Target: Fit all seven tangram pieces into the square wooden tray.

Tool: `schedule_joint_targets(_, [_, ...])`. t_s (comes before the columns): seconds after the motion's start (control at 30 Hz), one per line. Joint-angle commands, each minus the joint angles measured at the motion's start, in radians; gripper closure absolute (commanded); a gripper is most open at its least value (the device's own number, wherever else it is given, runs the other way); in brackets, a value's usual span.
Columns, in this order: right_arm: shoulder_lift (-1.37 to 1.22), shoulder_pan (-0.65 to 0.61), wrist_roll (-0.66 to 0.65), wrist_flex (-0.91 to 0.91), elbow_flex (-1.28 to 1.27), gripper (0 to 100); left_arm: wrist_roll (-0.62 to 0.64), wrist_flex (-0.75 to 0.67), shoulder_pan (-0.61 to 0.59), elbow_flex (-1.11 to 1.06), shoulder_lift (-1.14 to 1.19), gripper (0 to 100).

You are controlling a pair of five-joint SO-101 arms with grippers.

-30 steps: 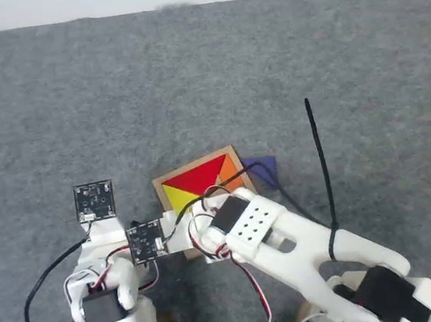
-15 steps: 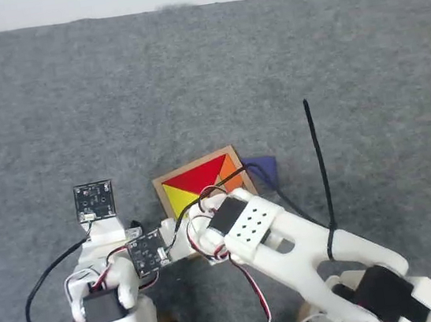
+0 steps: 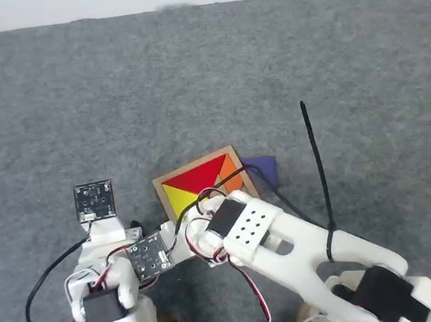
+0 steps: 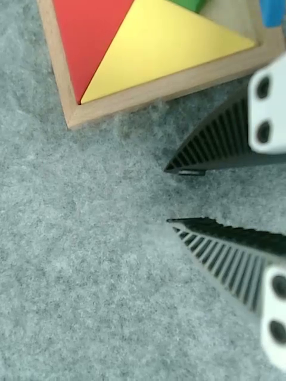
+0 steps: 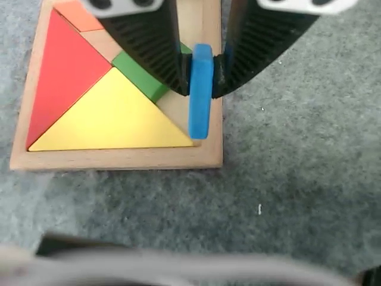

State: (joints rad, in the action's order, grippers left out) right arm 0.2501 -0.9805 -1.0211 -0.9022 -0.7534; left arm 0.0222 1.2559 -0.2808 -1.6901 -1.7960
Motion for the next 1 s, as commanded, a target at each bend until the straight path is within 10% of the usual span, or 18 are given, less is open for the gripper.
schedule_joint_targets(0.0, [0.005, -0.005, -0.008, -0.016, 0.057, 98.9, -0.005, 0.002, -0.003, 0.005, -0.014, 89])
schedule_joint_targets(0.97, [0.005, 0.12, 0.032, -0.021, 0.137, 91.7, -0.005, 0.002, -0.003, 0.005, -0.014, 89])
